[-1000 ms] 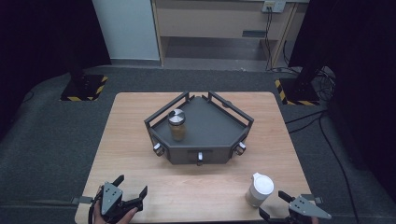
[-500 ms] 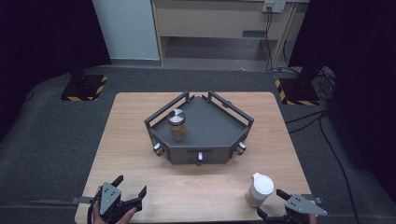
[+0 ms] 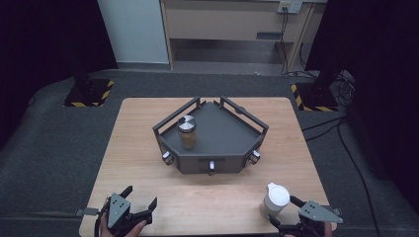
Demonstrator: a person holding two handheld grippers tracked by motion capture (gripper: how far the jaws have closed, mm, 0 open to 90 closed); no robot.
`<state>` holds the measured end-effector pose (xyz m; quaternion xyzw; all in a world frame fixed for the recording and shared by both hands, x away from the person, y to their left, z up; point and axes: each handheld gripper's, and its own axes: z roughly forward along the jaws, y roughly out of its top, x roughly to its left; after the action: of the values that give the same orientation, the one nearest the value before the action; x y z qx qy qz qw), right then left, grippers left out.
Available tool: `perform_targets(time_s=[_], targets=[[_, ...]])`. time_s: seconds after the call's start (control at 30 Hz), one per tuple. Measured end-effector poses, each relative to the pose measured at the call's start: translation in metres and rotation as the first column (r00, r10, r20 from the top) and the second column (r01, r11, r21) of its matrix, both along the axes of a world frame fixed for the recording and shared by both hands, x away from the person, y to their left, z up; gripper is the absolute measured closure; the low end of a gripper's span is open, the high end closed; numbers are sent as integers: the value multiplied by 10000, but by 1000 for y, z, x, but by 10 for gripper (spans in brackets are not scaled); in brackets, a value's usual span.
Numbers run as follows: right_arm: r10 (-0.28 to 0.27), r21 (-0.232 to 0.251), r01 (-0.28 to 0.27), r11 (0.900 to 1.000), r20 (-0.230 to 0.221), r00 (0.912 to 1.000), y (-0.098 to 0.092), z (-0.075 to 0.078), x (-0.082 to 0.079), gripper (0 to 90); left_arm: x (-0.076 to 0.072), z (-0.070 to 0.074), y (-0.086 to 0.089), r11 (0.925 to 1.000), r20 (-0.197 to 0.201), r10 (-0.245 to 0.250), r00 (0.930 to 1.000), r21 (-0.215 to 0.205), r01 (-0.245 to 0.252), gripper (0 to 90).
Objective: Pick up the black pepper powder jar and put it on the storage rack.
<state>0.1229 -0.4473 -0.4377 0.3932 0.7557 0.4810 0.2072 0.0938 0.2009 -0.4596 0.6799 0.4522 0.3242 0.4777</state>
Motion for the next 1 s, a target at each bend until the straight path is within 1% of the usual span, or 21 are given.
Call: perform_targets(time_s=[0.13, 0.17, 0.23, 0.4, 0.47, 0.53, 0.67, 0.83, 1.0], targets=[[-64, 12, 64, 10000, 48, 10000, 4, 1, 4, 40, 0, 0, 1, 10000, -26, 33, 10000, -19, -33, 55], [-97, 75, 97, 9999, 111, 9999, 5, 1, 5, 54, 0, 0, 1, 10000, -26, 50, 10000, -21, -50, 55], [-139, 2, 139, 9999, 163, 9998, 8, 3, 6, 88, 0, 0, 1, 10000, -29, 55, 10000, -34, -55, 55], [-281, -16, 281, 9996, 260, 9993, 13, 4, 7, 128, 0, 0, 1, 10000, -40, 21, 10000, -4, -21, 56], [-362, -112, 365, 9993, 325, 9988, 17, 6, 8, 186, 0, 0, 1, 10000, -30, 23, 10000, -5, -23, 56], [-403, -121, 407, 9991, 306, 9987, 18, 7, 9, 212, 0, 0, 1, 10000, -37, 52, 10000, -41, -52, 57], [-319, -139, 323, 9994, 331, 9989, 19, 8, 9, 296, 0, 0, 2, 10000, -27, 66, 10000, -70, -66, 57], [-411, -315, 423, 9986, 378, 9984, 23, 10, 7, 307, 0, 0, 2, 10000, -50, 41, 10000, -60, -41, 57], [-558, -331, 570, 9978, 353, 9978, 26, 11, 5, 309, 0, 0, 2, 9999, -54, 56, 10000, -102, -56, 57]])
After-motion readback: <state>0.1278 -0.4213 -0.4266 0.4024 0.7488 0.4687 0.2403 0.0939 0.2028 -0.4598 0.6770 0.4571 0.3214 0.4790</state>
